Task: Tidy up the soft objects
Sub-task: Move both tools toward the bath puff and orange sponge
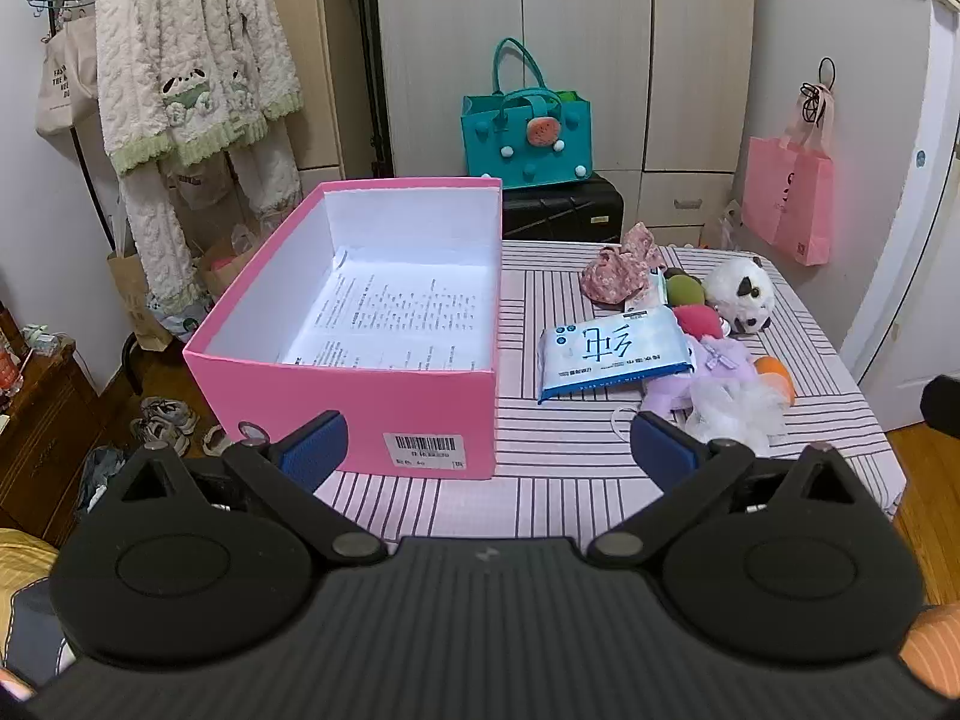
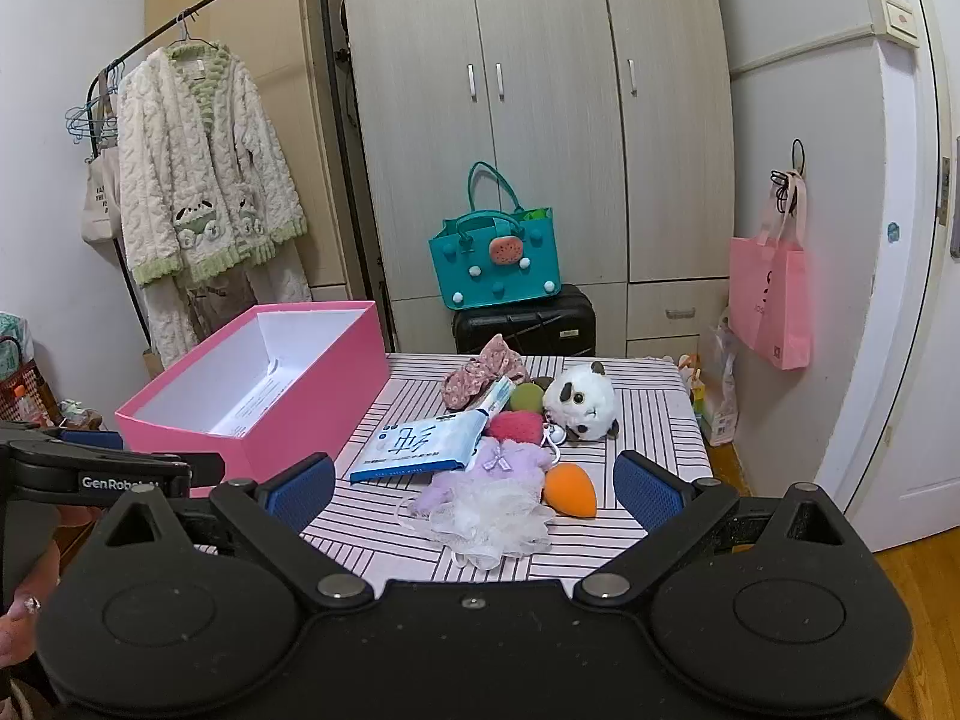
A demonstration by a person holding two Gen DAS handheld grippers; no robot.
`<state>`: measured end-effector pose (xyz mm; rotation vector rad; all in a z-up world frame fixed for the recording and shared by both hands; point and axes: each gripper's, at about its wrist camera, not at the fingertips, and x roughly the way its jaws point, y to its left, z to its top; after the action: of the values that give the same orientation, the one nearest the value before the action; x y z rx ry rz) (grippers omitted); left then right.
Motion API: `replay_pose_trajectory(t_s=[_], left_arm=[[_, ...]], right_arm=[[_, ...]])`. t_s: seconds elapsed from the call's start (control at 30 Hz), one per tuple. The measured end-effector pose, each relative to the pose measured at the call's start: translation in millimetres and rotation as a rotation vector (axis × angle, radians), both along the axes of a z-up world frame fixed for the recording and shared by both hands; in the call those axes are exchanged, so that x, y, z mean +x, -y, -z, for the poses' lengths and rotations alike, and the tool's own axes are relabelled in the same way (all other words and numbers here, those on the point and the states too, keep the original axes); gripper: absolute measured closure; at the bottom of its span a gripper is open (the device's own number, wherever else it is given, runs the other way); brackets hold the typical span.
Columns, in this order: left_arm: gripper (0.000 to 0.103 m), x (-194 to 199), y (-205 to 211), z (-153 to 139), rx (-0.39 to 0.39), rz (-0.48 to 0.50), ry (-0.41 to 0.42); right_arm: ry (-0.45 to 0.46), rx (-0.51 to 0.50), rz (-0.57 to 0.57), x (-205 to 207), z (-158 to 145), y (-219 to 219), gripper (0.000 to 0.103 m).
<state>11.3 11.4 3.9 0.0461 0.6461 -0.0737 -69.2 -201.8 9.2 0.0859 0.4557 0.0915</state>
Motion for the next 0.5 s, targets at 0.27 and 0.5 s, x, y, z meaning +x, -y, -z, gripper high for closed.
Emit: replay_pose_trajectory(t_s=[0.27,0.5], left_arm=[[0.000,-5.2,0.4,-3.1,0.028,0.009,0.006],[0.000,-5.7,-3.1,-7.1,0.043,0.009,0.011]], right_arm=[[-0.024,0.007,-0.024,1.8,1.8,4.6,0.002],[-0.017,-0.001,-0.022,-2.5,1.7,5.1,0.002]])
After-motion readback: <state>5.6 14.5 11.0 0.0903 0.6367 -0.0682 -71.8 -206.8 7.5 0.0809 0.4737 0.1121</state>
